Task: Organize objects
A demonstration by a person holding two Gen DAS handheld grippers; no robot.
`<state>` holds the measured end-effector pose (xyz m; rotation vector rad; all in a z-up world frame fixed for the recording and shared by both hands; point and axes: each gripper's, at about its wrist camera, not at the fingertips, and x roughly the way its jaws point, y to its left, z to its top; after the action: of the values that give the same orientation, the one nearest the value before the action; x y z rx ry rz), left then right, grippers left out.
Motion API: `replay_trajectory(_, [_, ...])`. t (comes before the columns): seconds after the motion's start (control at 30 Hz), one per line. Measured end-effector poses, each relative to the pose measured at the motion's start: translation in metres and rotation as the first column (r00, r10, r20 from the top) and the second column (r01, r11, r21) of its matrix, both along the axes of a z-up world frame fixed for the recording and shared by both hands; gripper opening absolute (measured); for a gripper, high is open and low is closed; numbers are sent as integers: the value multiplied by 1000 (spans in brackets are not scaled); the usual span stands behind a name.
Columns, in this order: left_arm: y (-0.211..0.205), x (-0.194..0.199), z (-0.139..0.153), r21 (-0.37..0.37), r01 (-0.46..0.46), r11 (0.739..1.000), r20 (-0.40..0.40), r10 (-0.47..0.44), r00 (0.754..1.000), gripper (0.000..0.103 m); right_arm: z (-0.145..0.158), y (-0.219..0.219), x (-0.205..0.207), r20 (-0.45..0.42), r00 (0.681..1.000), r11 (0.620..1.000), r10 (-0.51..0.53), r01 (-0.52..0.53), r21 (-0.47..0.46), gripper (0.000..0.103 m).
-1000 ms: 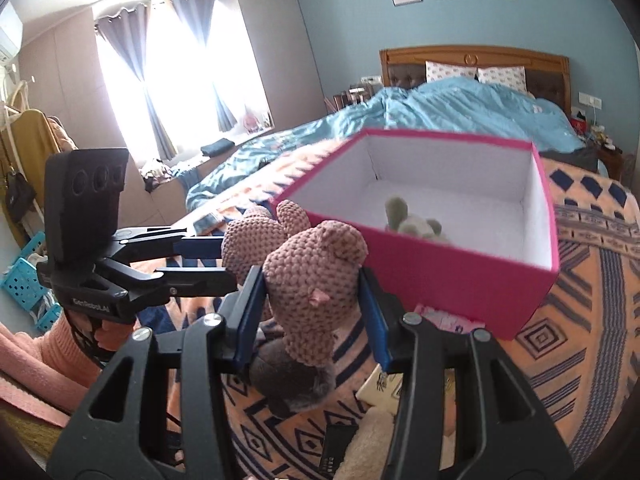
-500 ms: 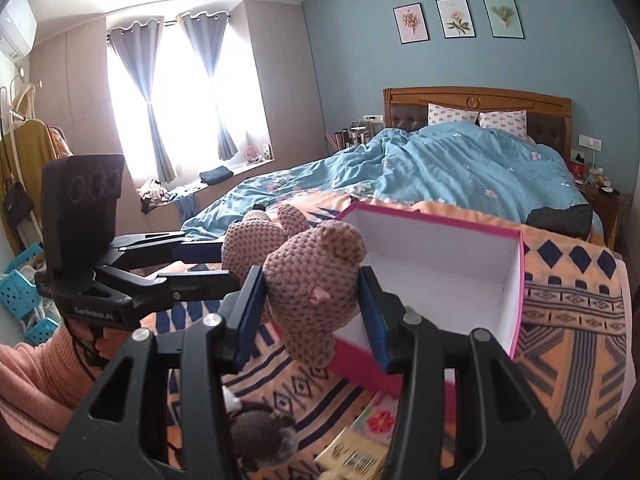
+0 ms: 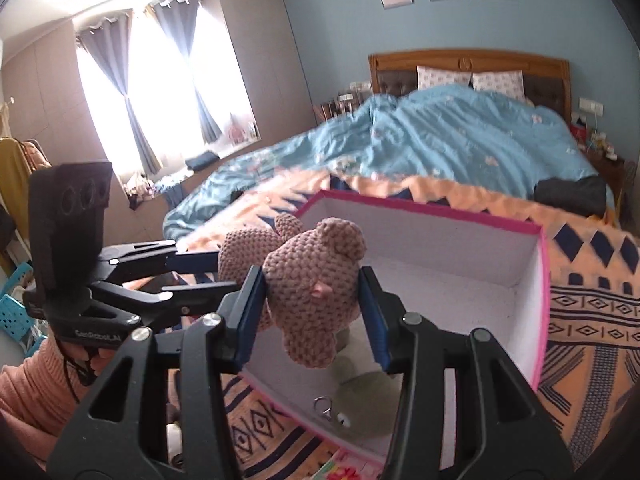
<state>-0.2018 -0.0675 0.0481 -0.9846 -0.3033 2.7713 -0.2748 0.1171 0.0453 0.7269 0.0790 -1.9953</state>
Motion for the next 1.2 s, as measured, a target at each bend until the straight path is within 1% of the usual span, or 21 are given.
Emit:
replay_trajectory(0.1, [-7, -13, -14, 29, -7, 1000, 48, 6, 999, 52, -12, -10, -18, 52, 999, 1000, -10, 9, 30, 50])
replay_trajectory(0.2, [-5, -19, -22, 24, -16, 1000, 73, 14, 997, 52, -24, -12, -34, 106, 994, 998, -41, 36, 46, 54])
replay_trajectory(0.3, [0, -16, -21, -14, -34, 999, 57, 35, 998, 52, -33, -16, -38, 93, 992, 992, -84, 75, 98, 55])
replay_trajectory(0.43, [9, -5, -16, -40, -39, 998, 27, 40, 999, 55, -38, -12, -37, 95, 988, 987, -122, 110, 118, 58])
replay_trajectory(0.53, [12, 1, -14, -55, -46, 997, 6, 46, 999, 64, -40, -5, -35, 96, 985, 985, -143, 132, 114, 59])
replay_trajectory(0.6, [15, 8, -13, -63, -47, 997, -10, 47, 999, 67, -40, 0, -29, 99, 985, 986, -139, 129, 107, 59])
replay_trajectory(0.73, [19, 26, -10, -59, -16, 998, -45, 14, 999, 69, -39, 9, -12, 89, 989, 990, -117, 109, 94, 59])
replay_trajectory(0.83, [21, 45, -5, -56, 6, 998, -79, -10, 997, 75, -35, 19, 7, 74, 993, 993, -96, 91, 69, 61])
replay_trajectory(0.9, [21, 58, -1, -49, 17, 999, -100, -22, 995, 76, -29, 29, 23, 63, 995, 996, -77, 74, 46, 63])
replay_trajectory(1.03, [19, 85, 7, -12, 36, 999, -142, -37, 989, 76, -17, 48, 51, 50, 998, 999, -39, 40, -10, 65])
replay_trajectory(1.07, [19, 94, 9, -1, 42, 999, -153, -42, 987, 76, -13, 53, 58, 51, 998, 999, -31, 33, -28, 67])
replay_trajectory(1.2, [18, 121, 8, 26, 57, 998, -177, -52, 983, 77, -4, 69, 85, 36, 999, 997, -11, 14, -70, 69])
